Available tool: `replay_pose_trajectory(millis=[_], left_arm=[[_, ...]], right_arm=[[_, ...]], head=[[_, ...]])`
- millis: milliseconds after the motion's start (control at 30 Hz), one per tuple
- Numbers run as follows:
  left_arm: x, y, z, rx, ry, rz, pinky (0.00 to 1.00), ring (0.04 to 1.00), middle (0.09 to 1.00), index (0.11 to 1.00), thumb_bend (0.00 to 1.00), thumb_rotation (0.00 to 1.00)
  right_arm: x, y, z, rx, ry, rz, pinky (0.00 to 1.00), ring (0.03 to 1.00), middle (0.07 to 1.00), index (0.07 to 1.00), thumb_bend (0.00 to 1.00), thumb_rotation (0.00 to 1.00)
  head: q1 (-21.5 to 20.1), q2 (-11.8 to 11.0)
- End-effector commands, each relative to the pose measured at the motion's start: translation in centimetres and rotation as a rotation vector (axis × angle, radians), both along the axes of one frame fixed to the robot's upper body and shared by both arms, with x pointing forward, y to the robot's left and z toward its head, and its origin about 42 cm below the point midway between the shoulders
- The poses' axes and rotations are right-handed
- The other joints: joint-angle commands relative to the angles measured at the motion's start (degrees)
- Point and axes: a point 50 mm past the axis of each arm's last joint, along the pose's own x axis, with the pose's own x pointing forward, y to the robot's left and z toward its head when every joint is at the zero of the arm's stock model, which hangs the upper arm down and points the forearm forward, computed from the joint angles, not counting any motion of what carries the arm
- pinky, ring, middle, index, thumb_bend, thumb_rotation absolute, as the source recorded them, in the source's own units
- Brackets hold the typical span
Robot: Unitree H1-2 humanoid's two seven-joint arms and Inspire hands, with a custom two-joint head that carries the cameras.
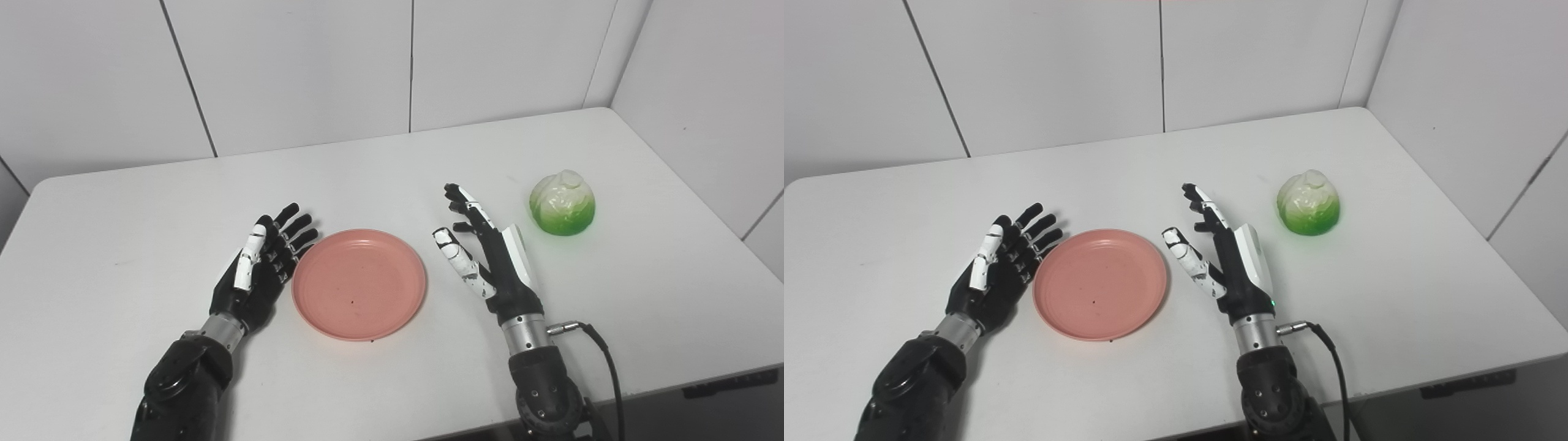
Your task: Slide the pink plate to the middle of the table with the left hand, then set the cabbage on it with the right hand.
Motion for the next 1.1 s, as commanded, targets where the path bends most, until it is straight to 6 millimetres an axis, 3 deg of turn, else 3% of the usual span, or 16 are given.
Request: replay_pose_trajectory(millis=[0, 200, 233, 433, 500, 600, 733, 900, 1067], left_arm=[[-1.2, 1.1, -3.2, 0.035, 0.128, 0.016, 0.88, 0.897, 0.917, 0.911, 0.46, 1.00], [-1.2, 1.5, -3.4, 0.031, 0.131, 0.016, 0.87, 0.892, 0.912, 0.901, 0.47, 1.00], [-1.2, 1.6, -3.4, 0.030, 0.134, 0.018, 0.87, 0.890, 0.911, 0.899, 0.47, 0.99], [-1.0, 2.4, -3.7, 0.018, 0.133, 0.013, 0.87, 0.893, 0.913, 0.902, 0.46, 1.00], [-1.0, 2.6, -3.9, 0.019, 0.133, 0.010, 0.88, 0.895, 0.913, 0.905, 0.47, 1.00], [-0.9, 2.8, -4.0, 0.020, 0.133, 0.010, 0.89, 0.897, 0.912, 0.902, 0.48, 0.99], [-0.8, 3.0, -4.1, 0.018, 0.131, 0.013, 0.88, 0.895, 0.911, 0.903, 0.48, 1.00], [-0.7, 3.3, -4.3, 0.018, 0.133, 0.016, 0.88, 0.897, 0.909, 0.896, 0.49, 0.99], [-0.6, 3.5, -4.4, 0.015, 0.132, 0.024, 0.88, 0.895, 0.909, 0.897, 0.49, 0.98]], right_arm=[[0.8, -0.3, 3.0, -0.034, -0.116, -0.031, 0.76, 0.819, 0.847, 0.861, 0.45, 0.97], [1.1, -1.3, 4.8, -0.091, -0.143, -0.070, 0.73, 0.812, 0.852, 0.875, 0.63, 0.93], [1.1, -1.3, 5.2, -0.101, -0.151, -0.079, 0.74, 0.813, 0.854, 0.876, 0.74, 0.89], [1.5, -2.4, 7.3, -0.124, -0.253, -0.107, 0.73, 0.812, 0.839, 0.855, 0.93, 0.74], [1.6, -2.8, 7.8, -0.117, -0.276, -0.109, 0.75, 0.831, 0.858, 0.865, 0.93, 0.64], [1.4, -4.0, 9.0, -0.143, -0.290, -0.149, 0.78, 0.864, 0.887, 0.888, 0.98, 0.60], [1.3, -5.2, 9.9, -0.209, -0.289, -0.207, 0.76, 0.879, 0.909, 0.913, 1.00, 0.65], [1.4, -7.8, 10.9, -0.254, -0.274, -0.263, 0.87, 0.945, 0.969, 0.981, 1.00, 0.69], [1.5, -9.7, 11.5, -0.296, -0.253, -0.338, 0.87, 0.955, 0.987, 1.000, 1.00, 0.72]], head=[[-0.87, -0.19], [-1.92, -0.41], [-3.17, -0.56], [-4.56, -0.88], [-4.84, -1.03], [-5.45, -1.18], [-5.95, -1.30], [-6.21, -1.32], [-6.42, -1.43]])
